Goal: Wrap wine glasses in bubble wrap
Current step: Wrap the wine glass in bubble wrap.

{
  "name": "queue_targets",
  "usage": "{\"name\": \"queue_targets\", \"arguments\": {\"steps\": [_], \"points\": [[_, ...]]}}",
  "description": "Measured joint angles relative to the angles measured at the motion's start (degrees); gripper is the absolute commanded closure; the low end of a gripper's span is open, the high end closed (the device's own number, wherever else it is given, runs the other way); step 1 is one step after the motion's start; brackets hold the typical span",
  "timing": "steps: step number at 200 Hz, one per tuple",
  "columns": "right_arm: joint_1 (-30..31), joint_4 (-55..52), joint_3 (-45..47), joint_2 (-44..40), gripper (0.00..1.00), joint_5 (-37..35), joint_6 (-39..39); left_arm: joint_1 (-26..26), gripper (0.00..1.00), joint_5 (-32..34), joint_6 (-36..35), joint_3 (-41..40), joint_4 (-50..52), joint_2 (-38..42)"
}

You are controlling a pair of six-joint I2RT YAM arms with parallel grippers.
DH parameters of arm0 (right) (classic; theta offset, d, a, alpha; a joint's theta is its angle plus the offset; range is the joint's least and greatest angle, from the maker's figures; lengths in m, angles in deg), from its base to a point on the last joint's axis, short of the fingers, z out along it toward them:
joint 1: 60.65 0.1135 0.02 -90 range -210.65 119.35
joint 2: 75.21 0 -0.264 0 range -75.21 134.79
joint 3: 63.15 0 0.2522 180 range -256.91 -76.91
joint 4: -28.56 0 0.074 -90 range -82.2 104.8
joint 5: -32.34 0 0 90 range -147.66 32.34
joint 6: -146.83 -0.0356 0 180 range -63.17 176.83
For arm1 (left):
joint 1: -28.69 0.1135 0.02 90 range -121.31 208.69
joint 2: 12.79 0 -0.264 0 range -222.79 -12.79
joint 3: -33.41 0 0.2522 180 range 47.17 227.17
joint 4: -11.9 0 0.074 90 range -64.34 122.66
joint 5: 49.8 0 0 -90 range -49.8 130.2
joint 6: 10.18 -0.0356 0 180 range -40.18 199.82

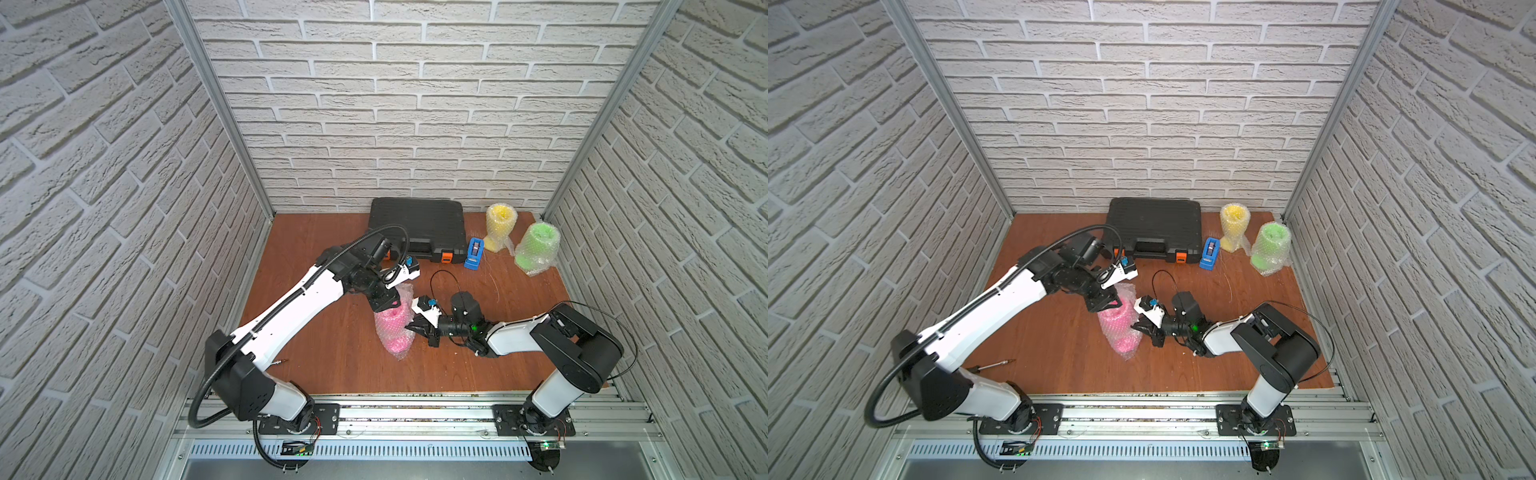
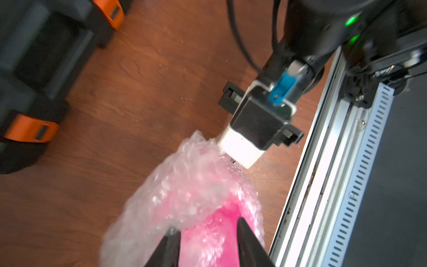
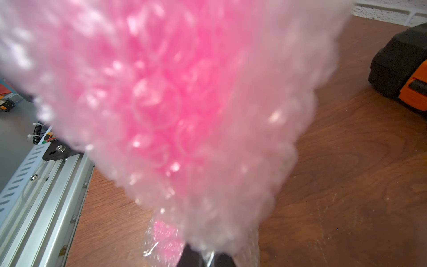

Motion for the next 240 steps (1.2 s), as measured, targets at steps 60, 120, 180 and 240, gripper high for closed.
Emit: {"name": "queue_targets", "arguments": {"steps": [60, 120, 180, 240], "points": [[-0.1, -0.2, 0.0, 0.0, 0.97, 0.3, -0.3, 1.6, 0.47, 6.8, 1.9, 0.2, 2.6, -1.4], [-0.1, -0.8, 0.0, 0.0, 0.97, 0.7, -0.3, 0.8, 0.94, 1.8, 0.6, -0.6, 0.1, -2.6], [-0.5, -1.1, 0.0, 0.0, 0.97, 0.8, -0.5, 0.1, 1.0, -6.3, -1.3, -2.7, 3.5, -3.3], [-1.5, 0.5, 0.0, 0.3, 0.97, 2.1, -2.1, 0.3, 0.96, -7.6, -0.9, -6.1, 1.8, -15.0]]}}
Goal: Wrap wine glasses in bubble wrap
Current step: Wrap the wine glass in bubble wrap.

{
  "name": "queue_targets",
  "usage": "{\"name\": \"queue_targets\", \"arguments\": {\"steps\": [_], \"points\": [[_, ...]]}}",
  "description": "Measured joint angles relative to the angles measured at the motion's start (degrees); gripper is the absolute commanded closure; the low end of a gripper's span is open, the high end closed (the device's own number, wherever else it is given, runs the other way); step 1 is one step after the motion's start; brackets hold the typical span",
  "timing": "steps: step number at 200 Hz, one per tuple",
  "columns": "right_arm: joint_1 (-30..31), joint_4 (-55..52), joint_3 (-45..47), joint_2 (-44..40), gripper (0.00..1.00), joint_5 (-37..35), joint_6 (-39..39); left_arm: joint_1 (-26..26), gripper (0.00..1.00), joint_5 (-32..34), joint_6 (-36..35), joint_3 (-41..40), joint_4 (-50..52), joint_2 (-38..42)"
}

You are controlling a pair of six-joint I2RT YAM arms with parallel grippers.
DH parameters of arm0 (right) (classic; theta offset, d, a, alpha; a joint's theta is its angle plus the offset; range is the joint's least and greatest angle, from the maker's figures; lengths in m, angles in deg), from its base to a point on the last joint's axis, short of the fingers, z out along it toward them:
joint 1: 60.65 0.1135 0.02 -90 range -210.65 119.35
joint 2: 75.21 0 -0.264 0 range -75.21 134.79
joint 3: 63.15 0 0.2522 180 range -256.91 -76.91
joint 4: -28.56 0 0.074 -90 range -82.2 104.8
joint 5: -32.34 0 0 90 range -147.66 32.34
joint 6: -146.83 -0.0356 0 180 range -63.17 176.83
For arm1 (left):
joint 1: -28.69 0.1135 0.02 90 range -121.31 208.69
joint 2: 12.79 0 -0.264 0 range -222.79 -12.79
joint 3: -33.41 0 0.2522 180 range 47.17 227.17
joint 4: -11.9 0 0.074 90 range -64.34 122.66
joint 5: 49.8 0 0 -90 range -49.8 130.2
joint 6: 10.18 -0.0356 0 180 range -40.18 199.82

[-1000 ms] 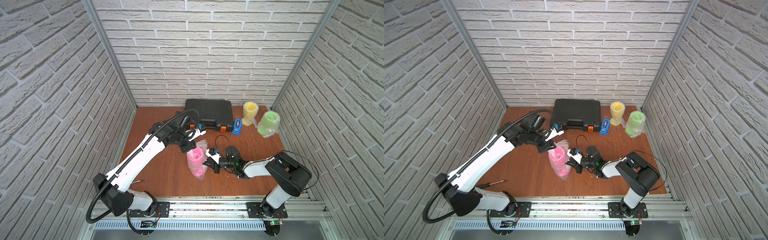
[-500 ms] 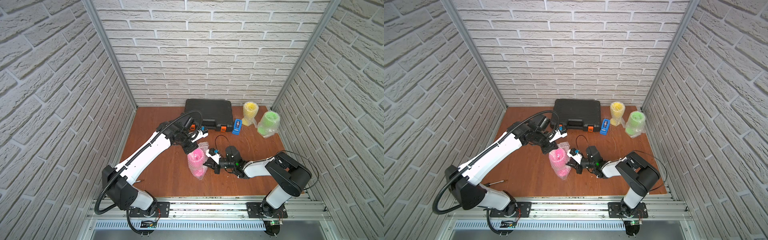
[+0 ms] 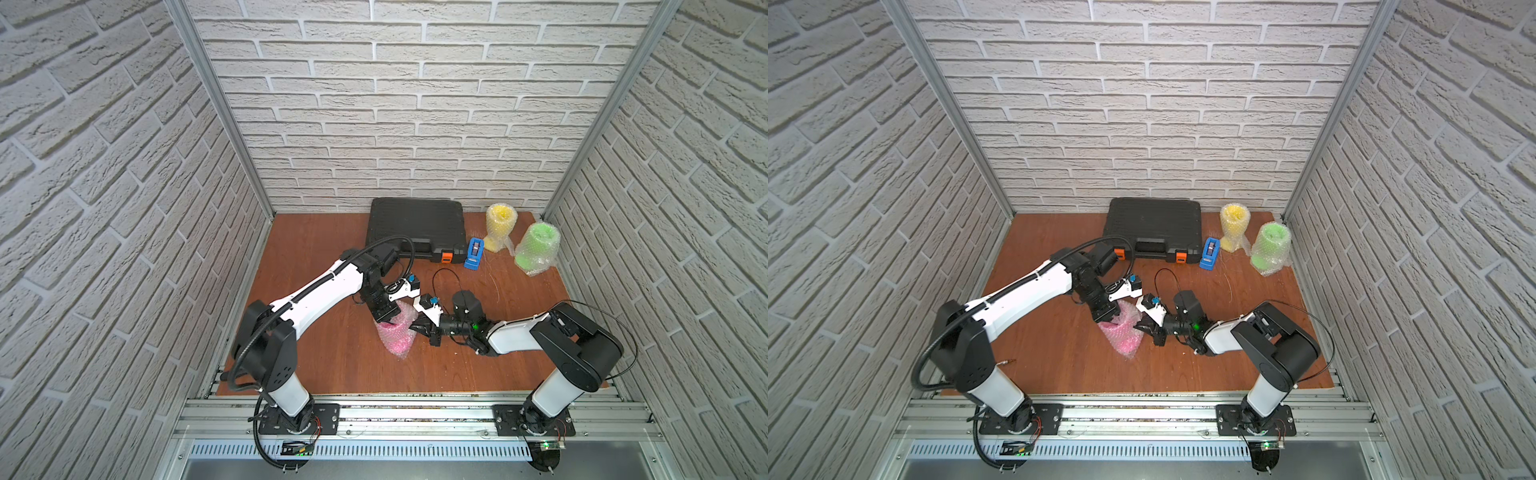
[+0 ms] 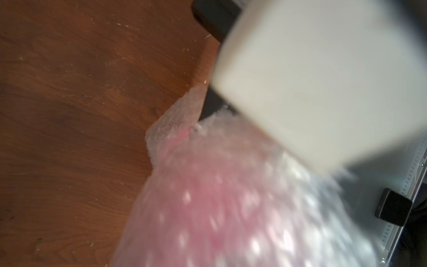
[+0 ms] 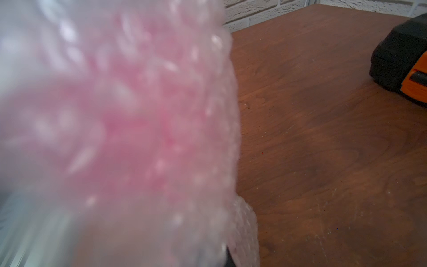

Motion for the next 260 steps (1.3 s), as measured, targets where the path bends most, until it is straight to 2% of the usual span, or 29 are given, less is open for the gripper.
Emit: {"name": "queue_targets", "arguments": {"steps": [10, 20, 36, 74, 111, 159, 205, 217, 242, 260], "points": [[-0.1, 0.1, 0.0, 0.0, 0.97, 0.0, -0.1, 0.0, 0.96, 0.7, 0.4, 0.3, -1.9, -1.2], [-0.2, 0.2, 0.0, 0.1, 0.97, -0.1, -0.4, -0.1, 0.89, 2.5, 0.9, 0.9, -3.5, -2.3], [-0.5, 0.6, 0.0, 0.1, 0.97, -0.2, -0.9, -0.5, 0.88, 6.2, 2.4, 1.2, -5.5, -3.5], [-0.7, 0.2, 0.0, 0.3, 0.97, 0.1, -1.0, -3.4, 0.64, 11.7, 5.7, 2.6, -4.7, -1.9], [-0.7, 0.5, 0.0, 0.3, 0.97, -0.3, -1.0, -5.1, 0.49, 16.2, 5.9, 4.5, -0.1, 2.1], [-0.7, 0.8, 0.0, 0.8, 0.97, -0.6, -1.0, -5.2, 0.44, 19.1, 5.9, 11.1, 4.5, 7.2], [-0.7, 0.8, 0.0, 0.8, 0.97, -0.6, -1.0, -5.3, 0.46, 14.3, 7.0, 13.4, 3.7, 7.3], [-0.7, 0.8, 0.0, 0.8, 0.97, -0.6, -0.9, -5.3, 0.54, 13.3, 7.3, 12.2, 2.2, 6.5], [-0.7, 0.7, 0.0, 0.8, 0.97, -0.6, -0.9, -4.9, 0.79, 12.2, 7.9, 9.3, -0.5, 3.5], [-0.7, 0.5, 0.0, 0.8, 0.97, -0.6, -0.9, -4.2, 0.88, 11.0, 8.2, 6.7, -2.7, 1.0]]}}
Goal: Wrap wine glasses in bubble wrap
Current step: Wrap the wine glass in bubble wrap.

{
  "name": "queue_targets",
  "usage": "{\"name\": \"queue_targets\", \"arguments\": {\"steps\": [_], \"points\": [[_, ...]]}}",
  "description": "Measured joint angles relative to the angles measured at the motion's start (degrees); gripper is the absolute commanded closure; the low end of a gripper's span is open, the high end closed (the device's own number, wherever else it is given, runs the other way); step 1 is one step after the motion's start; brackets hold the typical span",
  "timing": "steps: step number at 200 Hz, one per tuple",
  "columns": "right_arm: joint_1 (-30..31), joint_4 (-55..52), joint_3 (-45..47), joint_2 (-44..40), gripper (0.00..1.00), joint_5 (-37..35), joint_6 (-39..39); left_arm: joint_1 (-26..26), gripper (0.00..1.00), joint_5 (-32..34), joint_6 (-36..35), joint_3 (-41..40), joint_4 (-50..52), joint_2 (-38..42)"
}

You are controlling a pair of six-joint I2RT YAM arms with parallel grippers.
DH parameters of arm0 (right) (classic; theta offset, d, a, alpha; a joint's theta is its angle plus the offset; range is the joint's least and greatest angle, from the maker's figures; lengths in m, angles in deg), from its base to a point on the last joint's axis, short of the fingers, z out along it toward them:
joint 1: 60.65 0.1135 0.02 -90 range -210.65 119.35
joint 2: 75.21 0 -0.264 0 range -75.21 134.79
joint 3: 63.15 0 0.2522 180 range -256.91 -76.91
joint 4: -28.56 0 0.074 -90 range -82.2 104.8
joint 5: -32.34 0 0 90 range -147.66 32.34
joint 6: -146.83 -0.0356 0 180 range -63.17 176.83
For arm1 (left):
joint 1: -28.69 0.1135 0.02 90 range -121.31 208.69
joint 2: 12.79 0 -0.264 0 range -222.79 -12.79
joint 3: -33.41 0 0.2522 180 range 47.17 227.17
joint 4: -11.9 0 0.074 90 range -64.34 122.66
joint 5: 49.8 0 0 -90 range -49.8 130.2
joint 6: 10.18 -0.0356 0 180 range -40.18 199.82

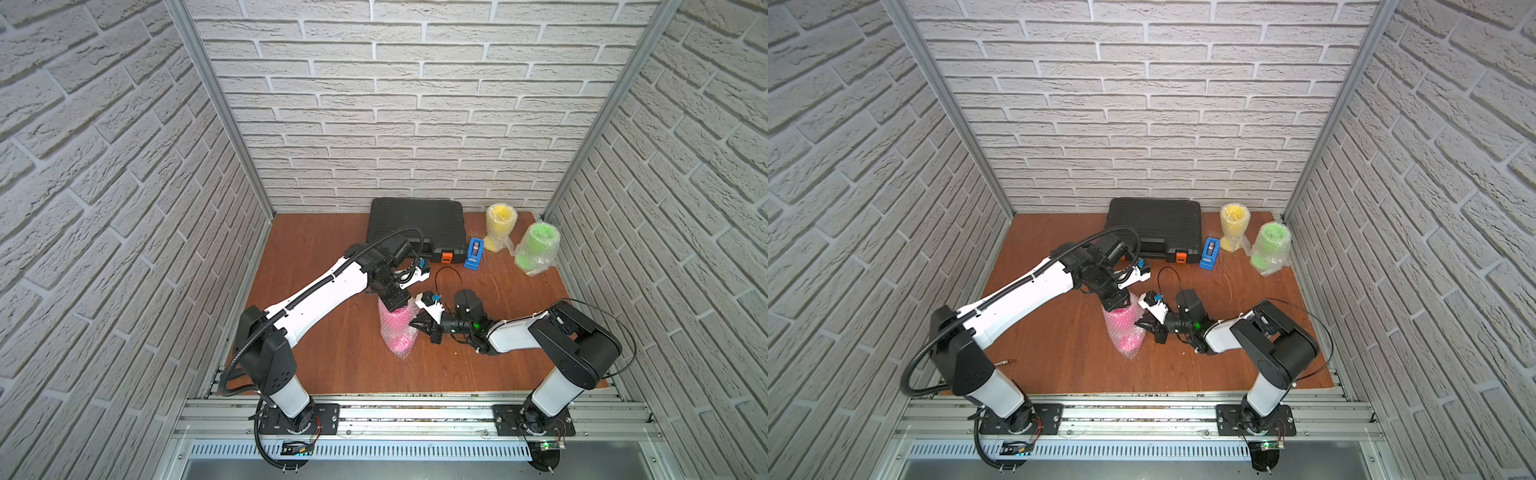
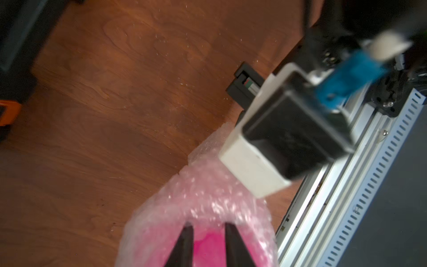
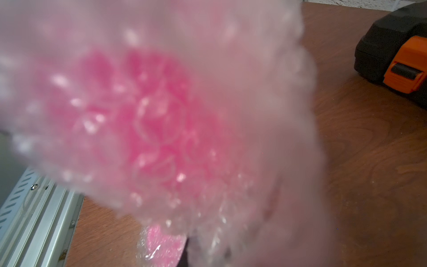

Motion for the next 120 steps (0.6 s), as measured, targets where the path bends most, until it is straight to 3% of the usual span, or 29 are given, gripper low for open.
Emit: {"name": "queue_targets", "arguments": {"steps": [14, 37, 63, 78, 120], "points": [[0.0, -0.1, 0.0, 0.0, 0.97, 0.0, 0.0, 0.6, 0.93, -1.3, 0.3, -2.6, -2.3, -1.2], [0.0, -0.1, 0.0, 0.0, 0.97, 0.1, 0.1, 1.2, 0.92, -3.2, 1.1, -6.2, -4.6, -1.6], [0.0, 0.0, 0.0, -0.1, 0.97, 0.0, 0.2, 1.4, 0.67, -3.0, 2.2, -6.2, -4.3, -0.5], [0.0, 0.0, 0.0, -0.1, 0.97, 0.0, 0.1, 1.4, 0.59, -1.2, 3.1, -5.1, -2.4, 1.8], [0.0, -0.3, 0.0, -0.1, 0.97, -0.2, 0.1, 1.3, 0.59, 6.4, 8.0, 1.3, 0.8, 10.0]]}}
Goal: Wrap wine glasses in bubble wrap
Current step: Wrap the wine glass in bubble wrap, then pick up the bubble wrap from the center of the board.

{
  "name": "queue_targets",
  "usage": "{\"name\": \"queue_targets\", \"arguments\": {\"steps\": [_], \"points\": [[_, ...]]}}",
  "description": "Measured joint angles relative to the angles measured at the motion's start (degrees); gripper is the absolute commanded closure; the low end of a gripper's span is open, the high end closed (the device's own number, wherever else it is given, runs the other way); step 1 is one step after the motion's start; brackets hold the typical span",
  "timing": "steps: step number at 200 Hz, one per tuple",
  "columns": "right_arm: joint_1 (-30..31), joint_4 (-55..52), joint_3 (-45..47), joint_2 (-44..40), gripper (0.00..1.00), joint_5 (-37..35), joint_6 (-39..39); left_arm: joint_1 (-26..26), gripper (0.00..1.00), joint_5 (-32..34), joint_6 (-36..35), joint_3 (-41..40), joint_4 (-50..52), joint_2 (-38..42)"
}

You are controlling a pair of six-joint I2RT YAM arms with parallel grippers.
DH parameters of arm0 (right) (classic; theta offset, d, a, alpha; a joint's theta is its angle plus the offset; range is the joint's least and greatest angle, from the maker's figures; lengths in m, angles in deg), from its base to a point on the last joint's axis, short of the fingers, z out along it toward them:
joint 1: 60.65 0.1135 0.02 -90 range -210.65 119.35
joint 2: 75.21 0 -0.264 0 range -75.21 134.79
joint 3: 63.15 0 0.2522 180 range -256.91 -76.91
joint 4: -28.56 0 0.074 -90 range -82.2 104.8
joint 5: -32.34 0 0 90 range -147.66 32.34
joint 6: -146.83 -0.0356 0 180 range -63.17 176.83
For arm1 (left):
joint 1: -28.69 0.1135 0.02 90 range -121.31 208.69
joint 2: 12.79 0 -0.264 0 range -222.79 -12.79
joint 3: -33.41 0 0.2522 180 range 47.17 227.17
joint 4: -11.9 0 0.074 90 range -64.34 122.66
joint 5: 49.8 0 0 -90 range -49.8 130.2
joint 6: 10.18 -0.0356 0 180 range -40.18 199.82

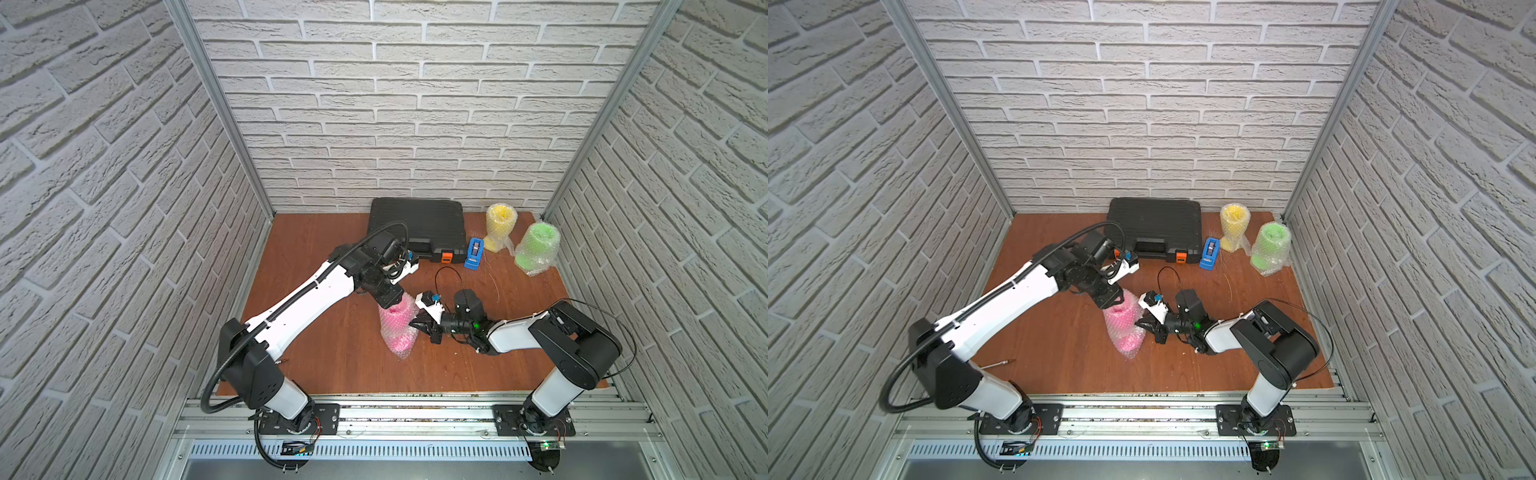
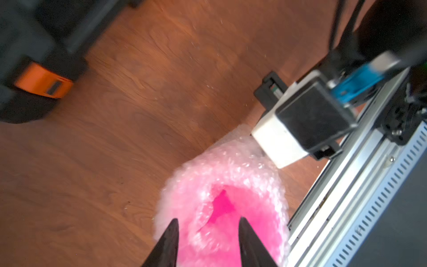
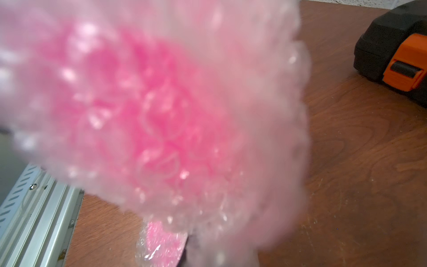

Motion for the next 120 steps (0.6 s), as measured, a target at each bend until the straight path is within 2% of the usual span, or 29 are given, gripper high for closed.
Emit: {"name": "queue_targets", "arguments": {"steps": [11, 25, 38, 70, 95, 103, 120], "points": [[0.0, 0.0, 0.0, 0.0, 0.97, 0.0, 0.0, 0.0, 0.6, 2.3, 2.6, 0.9, 0.6, 2.1], [0.0, -0.1, 0.0, 0.0, 0.97, 0.0, 0.0, 0.0, 0.53, 5.1, 7.4, 1.7, 2.1, 3.5], [0.0, -0.2, 0.0, 0.0, 0.97, 0.0, 0.0, 0.5, 0.54, 7.2, 13.2, 2.4, 4.2, 3.5], [0.0, -0.4, 0.0, -0.1, 0.97, 0.0, 0.1, 2.8, 0.53, 7.5, 25.4, 0.5, 6.7, 1.3], [0.0, -0.4, 0.0, -0.1, 0.98, 0.0, 0.2, 3.2, 0.54, 6.4, 31.0, -4.5, 5.9, -0.2], [0.0, -0.6, 0.0, -0.1, 0.98, 0.0, 0.2, 3.3, 0.56, 5.7, 32.4, -5.5, 5.3, -0.9], [0.0, -0.6, 0.0, -0.1, 0.97, 0.0, 0.2, 3.3, 0.68, 3.5, 34.1, -6.7, 2.7, -2.7]]}}
